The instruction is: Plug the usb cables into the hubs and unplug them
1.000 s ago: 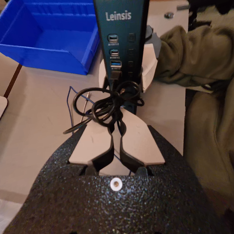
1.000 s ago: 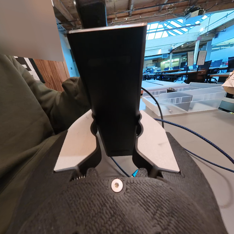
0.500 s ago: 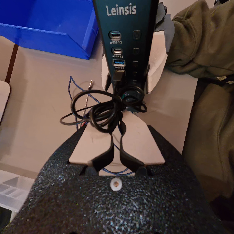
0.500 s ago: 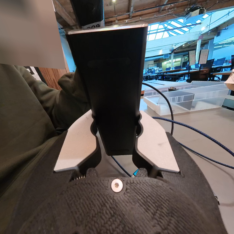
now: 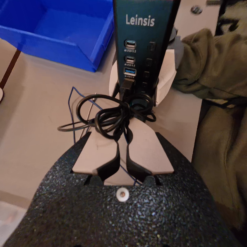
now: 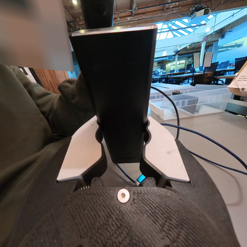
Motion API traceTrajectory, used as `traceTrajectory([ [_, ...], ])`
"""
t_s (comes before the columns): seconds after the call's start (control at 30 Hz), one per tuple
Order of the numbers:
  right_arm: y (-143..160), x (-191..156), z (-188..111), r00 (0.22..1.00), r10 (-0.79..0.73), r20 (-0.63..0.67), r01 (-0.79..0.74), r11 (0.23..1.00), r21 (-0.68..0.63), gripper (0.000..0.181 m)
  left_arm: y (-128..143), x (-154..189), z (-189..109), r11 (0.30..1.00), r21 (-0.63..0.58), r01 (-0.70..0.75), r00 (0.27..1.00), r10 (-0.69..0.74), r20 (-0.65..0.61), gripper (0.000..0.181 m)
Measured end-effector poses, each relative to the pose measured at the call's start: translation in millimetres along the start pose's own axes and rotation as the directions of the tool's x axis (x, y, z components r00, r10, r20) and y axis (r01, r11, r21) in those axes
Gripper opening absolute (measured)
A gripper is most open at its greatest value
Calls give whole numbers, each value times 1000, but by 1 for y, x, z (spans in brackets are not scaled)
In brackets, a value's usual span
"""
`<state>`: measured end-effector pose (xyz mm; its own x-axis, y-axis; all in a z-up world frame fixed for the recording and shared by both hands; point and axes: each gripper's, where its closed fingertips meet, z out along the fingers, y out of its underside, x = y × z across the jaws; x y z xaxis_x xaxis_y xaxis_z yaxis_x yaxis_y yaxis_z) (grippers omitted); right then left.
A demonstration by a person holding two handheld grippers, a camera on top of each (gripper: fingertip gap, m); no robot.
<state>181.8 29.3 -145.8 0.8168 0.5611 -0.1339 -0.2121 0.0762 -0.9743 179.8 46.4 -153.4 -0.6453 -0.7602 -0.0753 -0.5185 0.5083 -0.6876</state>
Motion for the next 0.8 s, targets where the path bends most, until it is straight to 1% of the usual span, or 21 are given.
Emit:
traceTrajectory([
  [0.03, -1, 0, 0, 1000, 2, -1, -2, 1000, 10, 61, -4, 0, -1, 998, 63, -5, 1000, 6, -18, 1],
  [0.1, -2, -1, 0, 1000, 19, 16, -19, 999, 25, 61, -9, 2, -3, 982, 190, -21, 997, 34, -63, 2],
  [0.13, 1, 0, 1, 1000, 16, 8, -16, 1000, 9, 61, -7, 2, -2, 976, 219, -15, 997, 32, -73, 2],
  [0.2, 8, 1, 2, 1000, 16, 5, -16, 999, -29, 61, 2, 1, 2, 974, 225, -12, 996, 33, -88, 2],
  [0.3, 8, -1, 4, 999, 30, 20, -29, 999, -14, 61, 4, 3, 2, 967, 253, -5, 993, 34, -111, 2],
  [0.4, 3, -5, 7, 999, 21, 35, -21, 1000, 10, 62, 11, 7, 8, 978, 206, -45, 990, 71, -120, 2],
  [0.5, -5, -3, 2, 999, 26, 33, -28, 999, 35, 62, 3, 8, 12, 961, 276, 3, 991, 34, -130, 2],
  [0.6, 0, 1, -2, 1000, 20, 11, -20, 1000, 17, 63, 2, 5, 17, 949, 315, 4, 994, 30, -104, 2],
  [0.7, -5, 3, -4, 999, 38, 9, -38, 998, 50, 62, -4, 3, 16, 923, 381, 56, 993, -14, -114, 2],
  [0.8, -2, 5, -6, 999, 37, -9, -36, 999, 33, 62, -4, 1, 19, 919, 390, 64, 994, -26, -104, 2],
])
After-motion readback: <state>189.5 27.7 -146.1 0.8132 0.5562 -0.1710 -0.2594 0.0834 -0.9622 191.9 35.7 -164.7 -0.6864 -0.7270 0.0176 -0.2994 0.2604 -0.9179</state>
